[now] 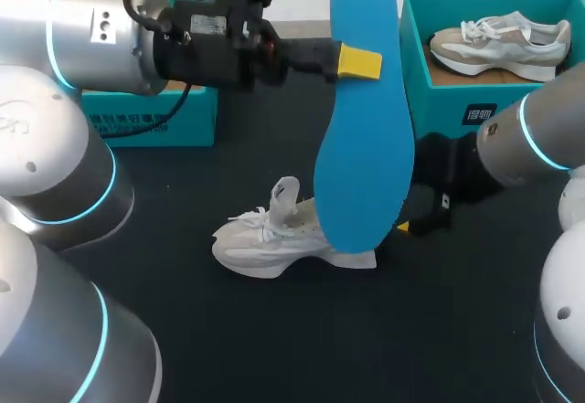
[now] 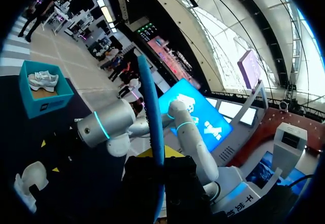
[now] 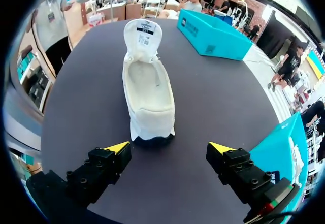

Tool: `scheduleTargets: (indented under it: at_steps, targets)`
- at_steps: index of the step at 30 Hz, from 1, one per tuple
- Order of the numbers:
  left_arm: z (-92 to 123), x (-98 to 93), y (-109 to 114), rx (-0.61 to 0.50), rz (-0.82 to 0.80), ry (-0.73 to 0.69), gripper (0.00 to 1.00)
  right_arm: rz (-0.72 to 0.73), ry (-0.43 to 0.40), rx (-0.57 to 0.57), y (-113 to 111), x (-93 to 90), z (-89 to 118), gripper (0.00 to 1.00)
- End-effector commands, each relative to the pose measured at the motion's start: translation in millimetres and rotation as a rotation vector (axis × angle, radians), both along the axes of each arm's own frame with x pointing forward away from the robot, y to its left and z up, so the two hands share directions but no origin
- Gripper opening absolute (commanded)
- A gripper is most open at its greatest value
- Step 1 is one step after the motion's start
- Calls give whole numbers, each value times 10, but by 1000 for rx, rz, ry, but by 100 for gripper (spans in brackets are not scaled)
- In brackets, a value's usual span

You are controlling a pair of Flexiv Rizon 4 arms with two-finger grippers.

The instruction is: Take the shoe out of the shoebox, open the shoe tongue, remove and reinsert the insole, then place the shoe into the shoebox

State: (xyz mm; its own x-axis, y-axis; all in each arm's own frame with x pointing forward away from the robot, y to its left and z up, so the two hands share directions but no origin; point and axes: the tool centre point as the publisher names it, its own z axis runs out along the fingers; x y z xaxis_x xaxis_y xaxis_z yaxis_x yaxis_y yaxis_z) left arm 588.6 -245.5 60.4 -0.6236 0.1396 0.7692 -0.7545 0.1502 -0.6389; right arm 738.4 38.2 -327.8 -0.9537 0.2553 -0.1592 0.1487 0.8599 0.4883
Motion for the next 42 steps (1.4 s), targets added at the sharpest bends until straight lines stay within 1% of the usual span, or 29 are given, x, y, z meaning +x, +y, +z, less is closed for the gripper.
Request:
scheduleTargets:
  at_steps: [1,5,40,42]
  targets:
    - [-16,-10,1,-2,2,1,0,-28,38,-125,-108,-10,168,100]
    - [-16,-10,1,-2,2,1,0,-17,54,-106,-190,59,183,100]
    - [-16,-10,1,-2,2,1,0,-17,54,-106,-190,59,183,100]
    - [-16,-10,1,-2,2,1,0,6,65,-133,-187,70,229,100]
